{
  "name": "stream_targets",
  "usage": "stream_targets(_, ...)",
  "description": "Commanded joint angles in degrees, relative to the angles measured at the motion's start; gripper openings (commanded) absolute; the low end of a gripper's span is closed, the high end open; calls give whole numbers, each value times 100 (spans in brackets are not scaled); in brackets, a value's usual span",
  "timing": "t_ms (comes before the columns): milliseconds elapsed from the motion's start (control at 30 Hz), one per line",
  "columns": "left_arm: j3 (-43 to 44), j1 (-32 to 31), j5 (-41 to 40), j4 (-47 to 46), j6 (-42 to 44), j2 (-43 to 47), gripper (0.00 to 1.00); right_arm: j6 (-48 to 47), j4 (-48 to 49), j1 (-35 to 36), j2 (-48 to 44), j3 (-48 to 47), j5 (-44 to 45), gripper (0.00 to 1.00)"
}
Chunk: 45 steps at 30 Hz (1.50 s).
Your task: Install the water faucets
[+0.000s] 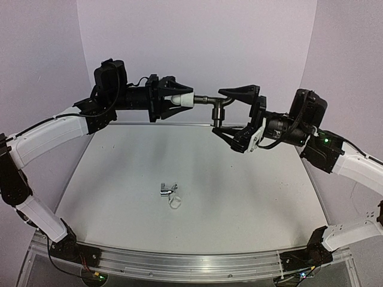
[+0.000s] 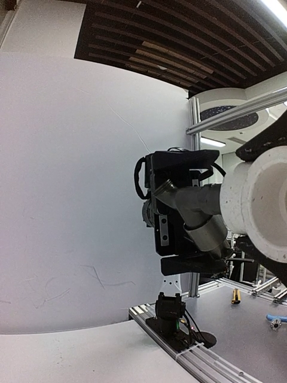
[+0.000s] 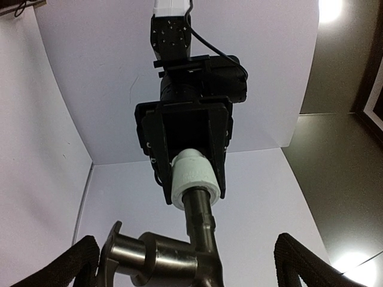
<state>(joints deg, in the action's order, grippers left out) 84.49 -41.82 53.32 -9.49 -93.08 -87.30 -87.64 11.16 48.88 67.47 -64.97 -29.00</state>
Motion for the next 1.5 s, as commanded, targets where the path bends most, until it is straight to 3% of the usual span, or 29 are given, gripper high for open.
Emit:
stream_targets(0,110,25,-14,-452,-25,22,0,73,275,98,141,-218,-30,98)
stream_targets(667,-19,25,68,-78,191,56,0,-55,1253,107,206,-184,274,98)
stream_targets(1067,62,34,240,799,1091,85,0,647,1225,110,480,-903,588,98)
stream_targets(1467,140,34,438,893,1347,278,0,923,815,-8,658,-1132,922,98)
